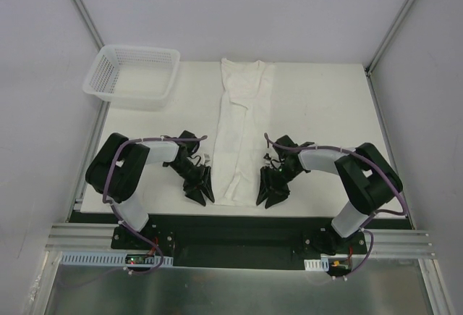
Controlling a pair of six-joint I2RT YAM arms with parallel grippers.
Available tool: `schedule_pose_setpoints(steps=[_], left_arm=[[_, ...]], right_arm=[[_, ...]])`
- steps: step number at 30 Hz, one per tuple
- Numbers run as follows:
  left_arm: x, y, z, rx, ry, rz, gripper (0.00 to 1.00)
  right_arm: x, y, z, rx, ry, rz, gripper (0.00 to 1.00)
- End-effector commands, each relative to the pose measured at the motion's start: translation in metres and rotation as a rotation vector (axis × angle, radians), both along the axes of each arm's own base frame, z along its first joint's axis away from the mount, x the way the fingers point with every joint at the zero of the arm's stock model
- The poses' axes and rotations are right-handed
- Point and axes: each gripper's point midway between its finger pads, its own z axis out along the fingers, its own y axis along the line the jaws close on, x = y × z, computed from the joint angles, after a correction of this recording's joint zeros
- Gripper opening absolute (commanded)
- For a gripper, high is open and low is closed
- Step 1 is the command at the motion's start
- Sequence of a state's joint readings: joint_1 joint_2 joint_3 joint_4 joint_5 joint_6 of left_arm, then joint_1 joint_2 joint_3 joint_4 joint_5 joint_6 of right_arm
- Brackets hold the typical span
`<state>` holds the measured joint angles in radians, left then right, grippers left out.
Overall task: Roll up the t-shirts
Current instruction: Roll the T-shirt to the center of the board.
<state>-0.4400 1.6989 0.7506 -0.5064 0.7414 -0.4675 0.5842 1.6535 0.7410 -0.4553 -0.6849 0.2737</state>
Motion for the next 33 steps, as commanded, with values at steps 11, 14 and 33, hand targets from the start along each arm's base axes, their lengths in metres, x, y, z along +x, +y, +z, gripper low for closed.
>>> schedule_pose_setpoints(steps=[11, 14, 33], left_arm=[[0.002, -0.002, -0.02, 0.044, -0.014, -0.024, 0.38], [0.002, 0.001, -0.019, 0.049, -0.043, -0.029, 0.39], [0.007, 0.008, -0.028, 0.126, -0.097, -0.075, 0.39]], right_arm=[[0.009, 0.005, -0.032, -0.079, -0.064, 0.01, 0.36], [0.007, 0.009, -0.03, -0.069, -0.078, 0.028, 0.22], [0.014, -0.022, -0.025, -0.101, -0.14, 0.028, 0.05]])
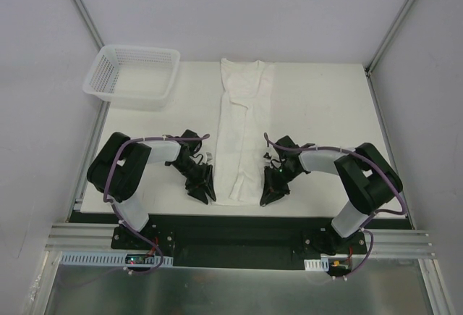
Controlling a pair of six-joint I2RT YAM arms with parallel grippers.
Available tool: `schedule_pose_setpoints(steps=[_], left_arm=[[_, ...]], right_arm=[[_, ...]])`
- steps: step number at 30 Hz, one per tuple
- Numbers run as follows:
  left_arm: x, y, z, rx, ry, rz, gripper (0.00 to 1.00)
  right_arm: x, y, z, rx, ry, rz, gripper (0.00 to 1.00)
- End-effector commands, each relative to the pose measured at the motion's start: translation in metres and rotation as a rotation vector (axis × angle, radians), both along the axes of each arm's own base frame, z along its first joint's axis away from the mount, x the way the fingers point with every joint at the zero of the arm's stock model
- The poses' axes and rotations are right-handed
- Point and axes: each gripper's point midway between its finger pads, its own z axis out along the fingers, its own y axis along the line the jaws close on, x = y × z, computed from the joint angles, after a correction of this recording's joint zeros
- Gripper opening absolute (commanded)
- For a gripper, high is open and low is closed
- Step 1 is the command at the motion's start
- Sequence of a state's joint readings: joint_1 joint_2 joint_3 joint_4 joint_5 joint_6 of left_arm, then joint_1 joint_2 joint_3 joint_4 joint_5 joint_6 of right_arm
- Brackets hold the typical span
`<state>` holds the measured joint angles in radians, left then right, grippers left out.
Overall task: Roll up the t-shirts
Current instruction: Roll the T-shirt to the center of the board.
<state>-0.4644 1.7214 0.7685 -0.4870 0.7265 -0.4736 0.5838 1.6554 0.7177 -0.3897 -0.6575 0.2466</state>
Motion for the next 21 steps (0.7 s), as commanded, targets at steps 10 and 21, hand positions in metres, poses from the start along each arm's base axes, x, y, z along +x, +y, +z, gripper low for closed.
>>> schedule_pose_setpoints(steps=[10, 21], left_arm=[[-0.002, -0.012, -0.027, 0.095, -0.07, -0.142, 0.2], [-0.007, -0.016, 0.002, 0.02, -0.164, -0.175, 0.0]], right_arm=[[0.007, -0.018, -0.012, -0.09, -0.07, 0.012, 0.05], [-0.031, -0.035, 0.013, -0.021, -0.052, 0.067, 0.01]])
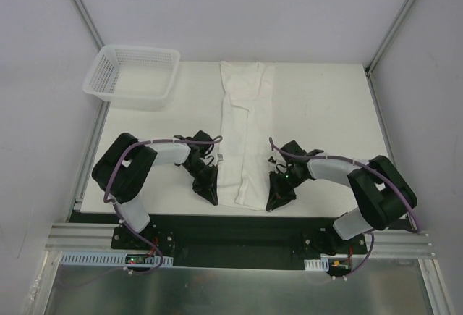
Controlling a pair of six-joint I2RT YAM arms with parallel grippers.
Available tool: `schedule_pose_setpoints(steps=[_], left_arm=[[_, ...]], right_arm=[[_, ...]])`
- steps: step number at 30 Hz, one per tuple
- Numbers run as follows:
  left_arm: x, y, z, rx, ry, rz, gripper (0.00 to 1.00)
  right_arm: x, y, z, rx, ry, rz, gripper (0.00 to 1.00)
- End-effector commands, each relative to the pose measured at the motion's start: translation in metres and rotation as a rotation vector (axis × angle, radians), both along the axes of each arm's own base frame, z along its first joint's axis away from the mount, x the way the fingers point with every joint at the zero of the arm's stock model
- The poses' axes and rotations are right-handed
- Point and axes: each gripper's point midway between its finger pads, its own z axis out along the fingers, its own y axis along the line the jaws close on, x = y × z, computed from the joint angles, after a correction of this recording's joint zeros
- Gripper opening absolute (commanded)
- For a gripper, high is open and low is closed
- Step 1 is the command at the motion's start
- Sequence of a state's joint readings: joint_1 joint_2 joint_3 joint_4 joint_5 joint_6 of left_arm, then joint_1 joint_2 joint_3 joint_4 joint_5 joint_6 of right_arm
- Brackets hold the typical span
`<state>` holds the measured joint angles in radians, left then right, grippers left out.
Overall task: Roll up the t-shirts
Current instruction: Roll the T-shirt to the center of the board.
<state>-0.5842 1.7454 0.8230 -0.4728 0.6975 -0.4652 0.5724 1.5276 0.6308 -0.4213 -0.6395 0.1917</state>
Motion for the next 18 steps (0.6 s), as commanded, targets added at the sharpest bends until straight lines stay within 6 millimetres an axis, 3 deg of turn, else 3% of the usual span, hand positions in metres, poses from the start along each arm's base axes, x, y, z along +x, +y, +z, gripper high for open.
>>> schedule_pose_setpoints(steps=[1, 5, 10, 18], left_arm=[[-0.003, 0.002, 0.008, -0.014, -0.102, -0.058, 0.0], [-0.016, -0.014, 0.026, -0.103, -0.102, -0.109, 0.0], [-0.021, -0.019, 0.03, -0.137, -0.123, -0.13, 0.0], [0.006, -0.018, 0.044, -0.158, -0.184, -0.063, 0.0]], right_arm=[[-0.011, -0.016, 0.012, -0.021, -0.022, 0.039, 0.01], [0.008, -0.015, 0.021, 0.004, -0.074, 0.011, 0.01], [0.011, -0.01, 0.021, 0.029, -0.078, 0.003, 0.01], [0.019, -0.004, 0.036, 0.087, -0.121, 0.033, 0.01]])
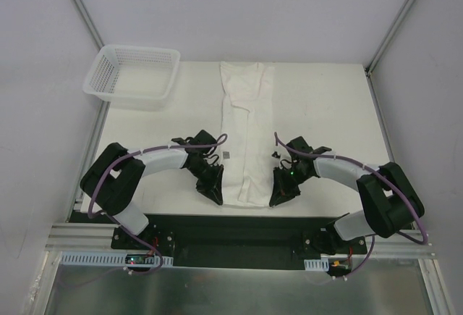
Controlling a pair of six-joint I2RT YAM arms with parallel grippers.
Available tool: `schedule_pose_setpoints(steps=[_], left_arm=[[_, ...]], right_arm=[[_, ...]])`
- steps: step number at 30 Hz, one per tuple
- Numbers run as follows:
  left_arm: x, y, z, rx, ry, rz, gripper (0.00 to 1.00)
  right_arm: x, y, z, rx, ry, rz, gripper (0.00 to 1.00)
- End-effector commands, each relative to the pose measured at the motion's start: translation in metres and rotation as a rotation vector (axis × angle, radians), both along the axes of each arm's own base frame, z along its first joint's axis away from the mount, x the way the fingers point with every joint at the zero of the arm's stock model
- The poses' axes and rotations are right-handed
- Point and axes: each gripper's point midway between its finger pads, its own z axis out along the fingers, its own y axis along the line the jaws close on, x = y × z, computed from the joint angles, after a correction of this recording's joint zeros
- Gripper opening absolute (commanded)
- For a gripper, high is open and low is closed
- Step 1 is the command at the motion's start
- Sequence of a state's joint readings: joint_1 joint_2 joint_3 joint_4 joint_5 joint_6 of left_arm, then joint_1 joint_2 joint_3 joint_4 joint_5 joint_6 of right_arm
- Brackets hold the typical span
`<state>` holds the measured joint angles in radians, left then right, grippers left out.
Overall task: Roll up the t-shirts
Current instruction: Roll the T-shirt to the center of the board.
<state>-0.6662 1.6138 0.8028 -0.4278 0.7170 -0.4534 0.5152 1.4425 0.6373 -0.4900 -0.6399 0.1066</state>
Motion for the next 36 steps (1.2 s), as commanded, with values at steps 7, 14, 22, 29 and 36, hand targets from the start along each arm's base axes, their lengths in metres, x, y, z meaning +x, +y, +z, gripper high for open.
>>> schedule_pose_setpoints(steps=[7, 14, 22, 29, 36], left_arm=[[0.037, 0.0, 0.028, -0.103, -0.068, 0.064, 0.0], [0.074, -0.006, 0.036, -0.107, -0.144, 0.072, 0.0], [0.096, 0.004, 0.027, -0.054, -0.131, 0.114, 0.0], [0.108, 0.001, 0.024, -0.042, -0.127, 0.123, 0.0], [0.118, 0.003, 0.018, -0.001, -0.128, 0.122, 0.03]], right_arm=[[0.033, 0.008, 0.038, 0.06, -0.117, 0.042, 0.01], [0.057, 0.01, 0.037, 0.05, -0.157, 0.018, 0.01], [0.088, 0.012, 0.033, 0.027, -0.217, 0.012, 0.01], [0.1, 0.012, 0.026, 0.006, -0.212, 0.013, 0.02], [0.117, 0.011, 0.023, -0.01, -0.248, 0.022, 0.12]])
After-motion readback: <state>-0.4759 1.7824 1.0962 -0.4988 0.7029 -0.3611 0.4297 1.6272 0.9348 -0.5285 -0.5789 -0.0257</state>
